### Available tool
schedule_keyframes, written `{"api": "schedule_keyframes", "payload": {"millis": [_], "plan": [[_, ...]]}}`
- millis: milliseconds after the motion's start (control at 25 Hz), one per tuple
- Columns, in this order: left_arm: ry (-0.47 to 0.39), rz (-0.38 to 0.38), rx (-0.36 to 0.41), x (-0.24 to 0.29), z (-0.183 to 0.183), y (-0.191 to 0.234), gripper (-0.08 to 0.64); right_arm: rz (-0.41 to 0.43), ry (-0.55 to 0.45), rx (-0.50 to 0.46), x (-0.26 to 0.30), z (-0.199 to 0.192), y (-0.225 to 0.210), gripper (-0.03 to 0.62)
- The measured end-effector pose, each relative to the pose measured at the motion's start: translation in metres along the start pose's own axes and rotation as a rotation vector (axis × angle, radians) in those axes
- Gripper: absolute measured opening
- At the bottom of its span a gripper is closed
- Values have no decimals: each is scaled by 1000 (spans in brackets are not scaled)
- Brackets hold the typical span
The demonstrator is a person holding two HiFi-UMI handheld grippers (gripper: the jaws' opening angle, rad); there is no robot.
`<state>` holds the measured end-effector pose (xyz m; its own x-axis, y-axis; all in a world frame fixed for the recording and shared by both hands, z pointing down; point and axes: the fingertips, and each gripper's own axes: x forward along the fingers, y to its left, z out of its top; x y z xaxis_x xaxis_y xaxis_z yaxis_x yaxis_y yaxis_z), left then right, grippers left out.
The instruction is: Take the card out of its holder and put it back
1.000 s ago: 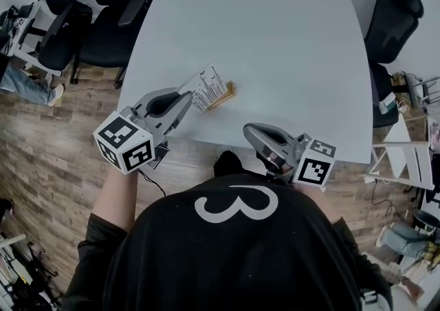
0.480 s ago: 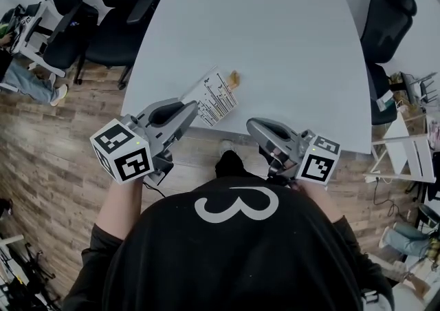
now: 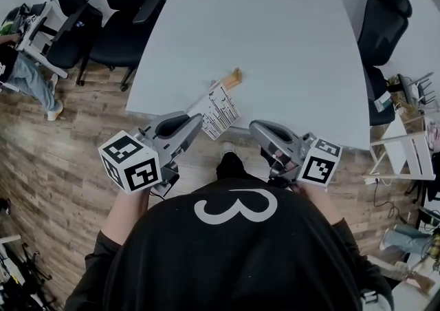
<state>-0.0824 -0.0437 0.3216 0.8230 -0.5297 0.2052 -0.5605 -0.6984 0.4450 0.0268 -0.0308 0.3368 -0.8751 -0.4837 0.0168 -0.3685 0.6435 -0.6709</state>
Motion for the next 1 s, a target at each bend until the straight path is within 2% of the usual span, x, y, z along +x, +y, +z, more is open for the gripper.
{"api": "schedule_keyframes", "payload": {"millis": [360,520,1000], "plan": [[-19,2,-20,-13,-6,-7,25,15,9,-18,-1,-6,15,9],[-22,7,8,-15,-4,-10,25,18,10,-19,0,-6,15,9],[-26,11,14,-15,-4,-11,25,18,15,-12,-1,-7,14,9]]}}
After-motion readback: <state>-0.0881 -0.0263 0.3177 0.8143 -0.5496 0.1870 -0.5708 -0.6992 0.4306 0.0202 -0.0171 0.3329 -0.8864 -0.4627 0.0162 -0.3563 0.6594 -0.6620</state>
